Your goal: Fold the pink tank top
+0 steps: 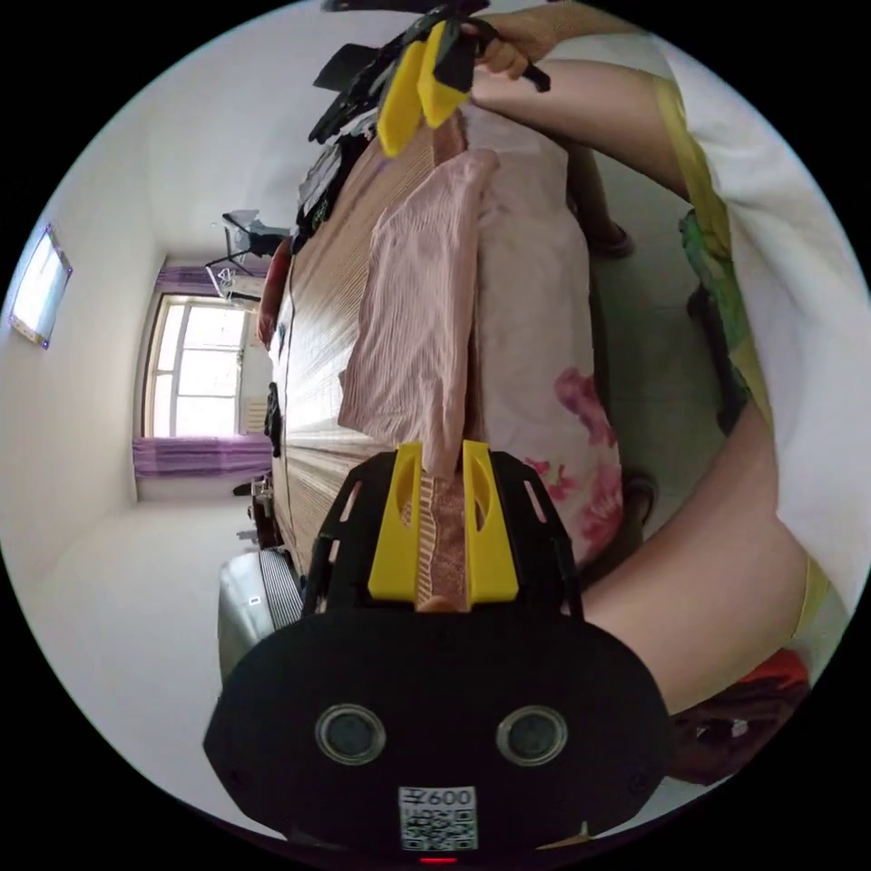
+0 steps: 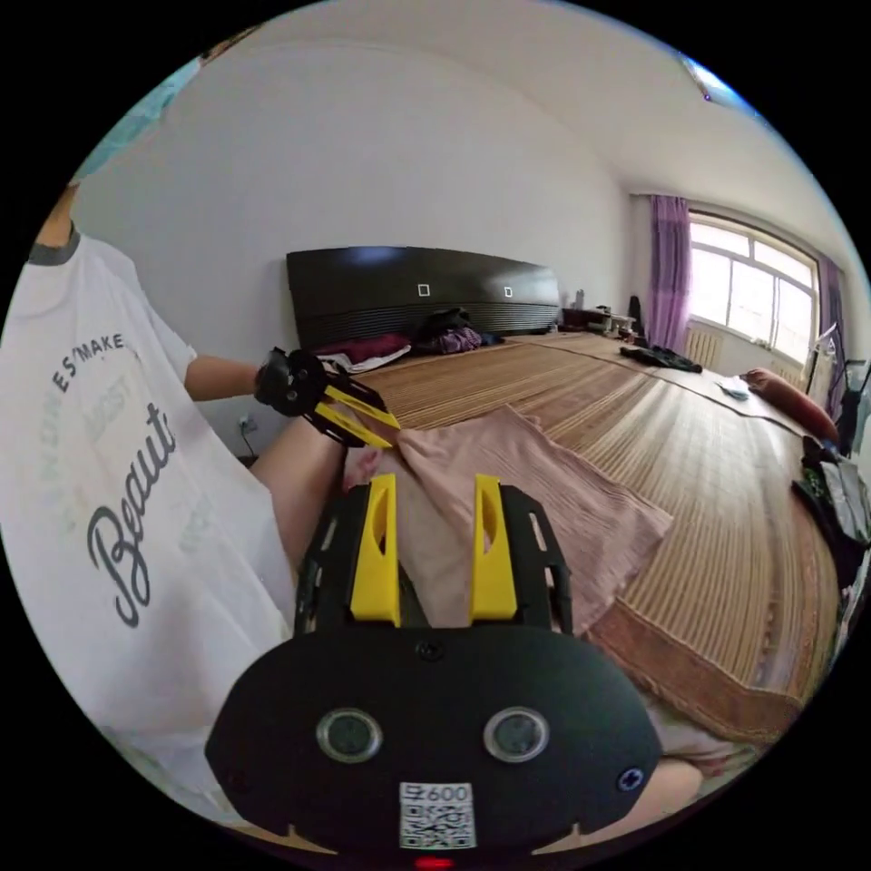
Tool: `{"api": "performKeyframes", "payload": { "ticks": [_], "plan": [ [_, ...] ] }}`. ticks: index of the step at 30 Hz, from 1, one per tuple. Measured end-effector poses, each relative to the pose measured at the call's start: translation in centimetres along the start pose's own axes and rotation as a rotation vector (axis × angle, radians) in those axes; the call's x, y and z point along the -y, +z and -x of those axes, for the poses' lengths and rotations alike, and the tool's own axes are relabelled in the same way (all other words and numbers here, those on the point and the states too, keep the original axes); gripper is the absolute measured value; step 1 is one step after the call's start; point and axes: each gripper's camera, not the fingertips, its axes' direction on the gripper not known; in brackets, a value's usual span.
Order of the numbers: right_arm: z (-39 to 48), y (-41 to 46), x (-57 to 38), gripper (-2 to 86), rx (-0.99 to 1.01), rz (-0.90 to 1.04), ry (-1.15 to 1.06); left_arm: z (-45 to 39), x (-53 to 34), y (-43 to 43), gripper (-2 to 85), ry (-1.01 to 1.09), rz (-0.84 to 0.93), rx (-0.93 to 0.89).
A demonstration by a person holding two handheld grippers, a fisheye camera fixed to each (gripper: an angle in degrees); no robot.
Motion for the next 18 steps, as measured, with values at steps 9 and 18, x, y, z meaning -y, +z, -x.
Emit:
{"api": "performKeyframes", "payload": {
  "ticks": [9,18],
  "plan": [
    [3.2,6.8,0.8,11.1,0.155,0.076,-0.147,-0.1,-1.9,3.1,4.8,0.219,0.034,0.074],
    [1.2,9.7,-2.5,11.0,0.101,0.093,-0.137,-0.6,-4.7,5.6,2.5,0.301,0.034,0.116]
  ]
}}
